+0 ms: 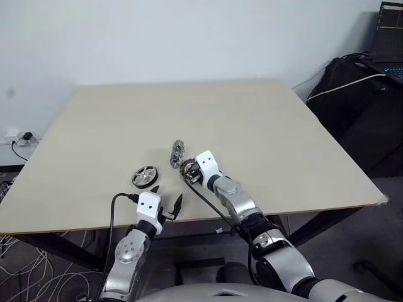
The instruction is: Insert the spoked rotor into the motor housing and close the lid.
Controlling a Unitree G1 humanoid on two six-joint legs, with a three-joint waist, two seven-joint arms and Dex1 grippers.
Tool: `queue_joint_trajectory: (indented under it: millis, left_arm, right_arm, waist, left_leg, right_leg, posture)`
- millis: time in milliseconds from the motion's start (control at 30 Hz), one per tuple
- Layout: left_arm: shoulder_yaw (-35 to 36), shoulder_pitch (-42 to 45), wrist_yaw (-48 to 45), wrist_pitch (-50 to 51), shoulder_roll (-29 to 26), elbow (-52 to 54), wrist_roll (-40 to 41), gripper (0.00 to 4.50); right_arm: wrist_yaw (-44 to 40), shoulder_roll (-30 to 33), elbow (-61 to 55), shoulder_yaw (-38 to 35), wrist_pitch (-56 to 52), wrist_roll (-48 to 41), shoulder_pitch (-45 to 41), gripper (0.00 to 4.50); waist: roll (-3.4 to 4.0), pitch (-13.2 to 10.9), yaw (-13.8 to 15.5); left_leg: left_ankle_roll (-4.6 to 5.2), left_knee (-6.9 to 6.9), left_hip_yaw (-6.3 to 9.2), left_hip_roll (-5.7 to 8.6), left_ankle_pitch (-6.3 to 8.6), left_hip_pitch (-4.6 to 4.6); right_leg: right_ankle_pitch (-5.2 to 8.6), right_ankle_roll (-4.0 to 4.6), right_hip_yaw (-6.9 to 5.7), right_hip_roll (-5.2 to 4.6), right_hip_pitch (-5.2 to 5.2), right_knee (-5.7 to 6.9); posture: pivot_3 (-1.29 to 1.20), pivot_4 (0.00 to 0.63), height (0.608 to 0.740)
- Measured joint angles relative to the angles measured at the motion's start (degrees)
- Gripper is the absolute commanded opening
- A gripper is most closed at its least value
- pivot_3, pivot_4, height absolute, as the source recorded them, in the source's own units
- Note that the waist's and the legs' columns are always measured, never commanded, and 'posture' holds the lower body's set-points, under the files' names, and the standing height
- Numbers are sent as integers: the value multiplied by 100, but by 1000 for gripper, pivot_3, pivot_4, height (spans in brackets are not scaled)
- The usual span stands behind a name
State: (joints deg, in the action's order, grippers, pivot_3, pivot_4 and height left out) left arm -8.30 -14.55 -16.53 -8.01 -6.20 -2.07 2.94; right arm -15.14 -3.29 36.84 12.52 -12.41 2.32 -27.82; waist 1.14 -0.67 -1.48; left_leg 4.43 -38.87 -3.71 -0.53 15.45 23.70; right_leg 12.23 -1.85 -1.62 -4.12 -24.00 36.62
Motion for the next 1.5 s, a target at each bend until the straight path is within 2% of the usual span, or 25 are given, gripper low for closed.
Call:
queue_joint_trajectory:
  millis: [200,333,467,667,933,1100,1500]
  left_arm:
    - [4,0,2,-2,3,-3,5,4500]
    - [8,1,0,-5,4,-5,10,4500]
    - [27,2,-4,-9,3,-13,37,4500]
    - [45,26,-38,-11,10,-26,50,4500]
    - [43,66,-101,-10,34,-82,49,4500]
    - [47,69,-95,-11,42,-96,49,4500]
    - [52,22,-29,-18,50,-96,48,4500]
  right_arm:
    - [16,-30,29,-27,85,1,-12,3011]
    - [4,-17,-35,-94,94,-30,16,3011]
    - [-129,12,-637,-202,2,-188,295,2115]
    - [-59,-25,-1797,-169,-707,-274,789,94]
    - [249,-134,-1819,-9,-1538,-72,465,28]
    - [297,-193,-1284,-13,-1554,-39,-42,28]
    - [363,-295,-42,-91,-1286,-41,-591,28]
  waist:
    - [0,0,-1]
    - [0,0,0]
    - [0,0,8]
    - [0,0,9]
    - [0,0,9]
    - [0,0,6]
    - [0,0,-14]
  left_leg:
    - [0,1,0,0,0,3]
    - [0,1,0,0,0,5]
    - [0,2,0,0,0,13]
    - [-1,4,-1,0,-1,23]
    - [-6,4,-1,1,-3,24]
    - [-6,4,-1,2,-4,25]
    - [-8,4,-2,3,-5,23]
  right_leg:
    - [1,1,0,0,-4,0]
    - [1,1,1,0,-6,1]
    - [2,2,2,-2,-15,1]
    - [3,5,6,-3,-32,10]
    - [5,8,4,-3,-38,18]
    - [5,9,3,0,-38,17]
    - [5,8,0,3,-36,19]
  posture:
    - [0,0,740]
    - [0,0,740]
    - [0,0,740]
    - [0,0,740]
    - [0,0,740]
    - [0,0,740]
    - [0,0,740]
